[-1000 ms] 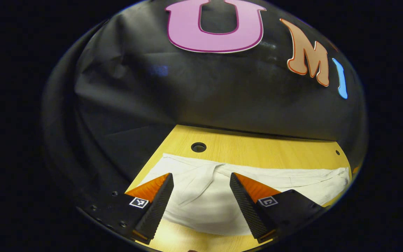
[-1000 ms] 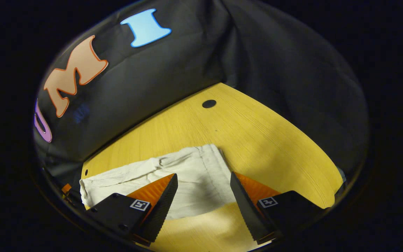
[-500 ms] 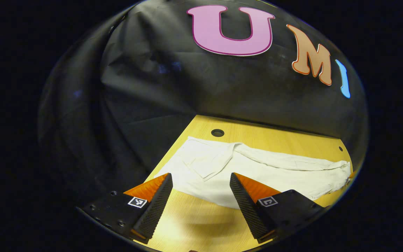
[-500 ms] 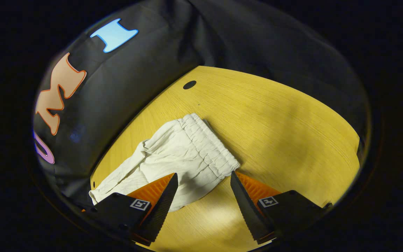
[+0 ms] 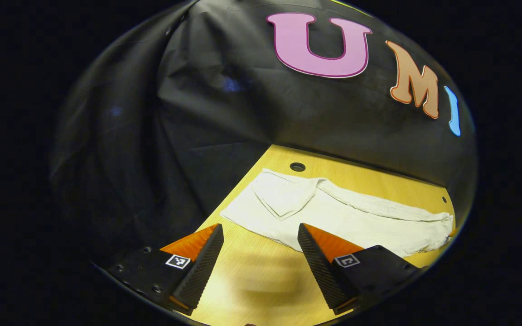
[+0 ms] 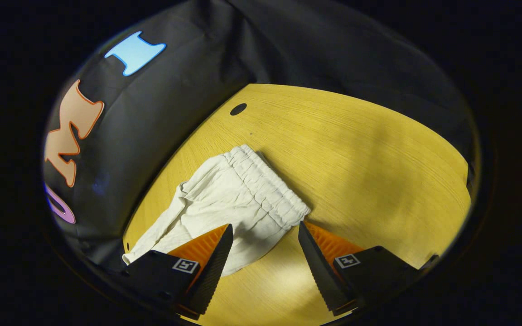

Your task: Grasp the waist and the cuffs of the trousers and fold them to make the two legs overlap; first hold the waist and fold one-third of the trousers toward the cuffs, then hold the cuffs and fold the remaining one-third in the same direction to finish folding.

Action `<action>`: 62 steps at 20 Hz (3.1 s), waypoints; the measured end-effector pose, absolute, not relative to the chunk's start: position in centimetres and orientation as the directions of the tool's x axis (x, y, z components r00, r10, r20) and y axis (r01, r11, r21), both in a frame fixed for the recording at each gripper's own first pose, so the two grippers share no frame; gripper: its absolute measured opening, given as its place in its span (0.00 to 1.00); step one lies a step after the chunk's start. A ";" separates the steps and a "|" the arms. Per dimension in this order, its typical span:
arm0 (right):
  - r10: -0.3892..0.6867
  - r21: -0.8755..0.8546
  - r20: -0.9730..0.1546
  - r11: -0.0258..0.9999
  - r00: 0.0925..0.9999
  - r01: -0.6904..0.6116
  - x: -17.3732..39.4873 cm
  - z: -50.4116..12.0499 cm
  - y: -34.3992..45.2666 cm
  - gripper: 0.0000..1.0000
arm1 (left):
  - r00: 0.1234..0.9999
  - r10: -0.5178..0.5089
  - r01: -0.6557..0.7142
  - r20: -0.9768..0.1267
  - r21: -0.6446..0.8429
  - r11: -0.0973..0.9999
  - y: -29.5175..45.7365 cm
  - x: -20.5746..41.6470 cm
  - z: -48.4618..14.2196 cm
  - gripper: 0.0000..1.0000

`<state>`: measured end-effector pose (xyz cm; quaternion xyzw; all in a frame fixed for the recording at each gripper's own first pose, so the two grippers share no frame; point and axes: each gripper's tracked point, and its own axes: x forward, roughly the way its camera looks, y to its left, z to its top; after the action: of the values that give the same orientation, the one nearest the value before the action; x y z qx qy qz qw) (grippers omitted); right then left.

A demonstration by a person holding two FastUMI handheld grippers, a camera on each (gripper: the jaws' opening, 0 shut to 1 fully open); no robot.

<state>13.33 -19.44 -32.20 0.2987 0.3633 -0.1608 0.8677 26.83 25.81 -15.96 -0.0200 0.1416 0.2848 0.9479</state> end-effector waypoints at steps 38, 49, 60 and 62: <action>0.063 0.056 -0.353 0.997 0.933 -0.046 15.3 -10.7 -13.9 0.02 | 0.854 0.446 -0.464 -0.267 -0.004 0.886 24.4 28.8 -15.7 0.99; 0.480 -0.096 -0.467 0.808 0.743 -0.582 10.4 -2.8 -7.7 0.02 | 0.859 0.448 -0.469 -0.249 -0.030 0.883 24.8 28.3 -15.7 1.00; 0.478 0.000 -0.691 0.750 0.542 -0.662 10.1 1.3 -10.9 0.99 | 0.870 0.405 -0.442 -0.282 -0.082 0.893 24.6 28.9 -16.8 1.00; 0.468 -0.027 -0.669 0.761 0.577 -0.649 10.3 4.4 -12.6 0.96 | 0.877 0.386 -0.424 -0.287 -0.082 0.902 24.5 29.3 -16.8 0.99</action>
<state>10.27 -12.64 4.37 -0.1359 0.3320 0.3182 0.8775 29.27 24.53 -16.80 -0.0712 0.1333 0.2095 0.9660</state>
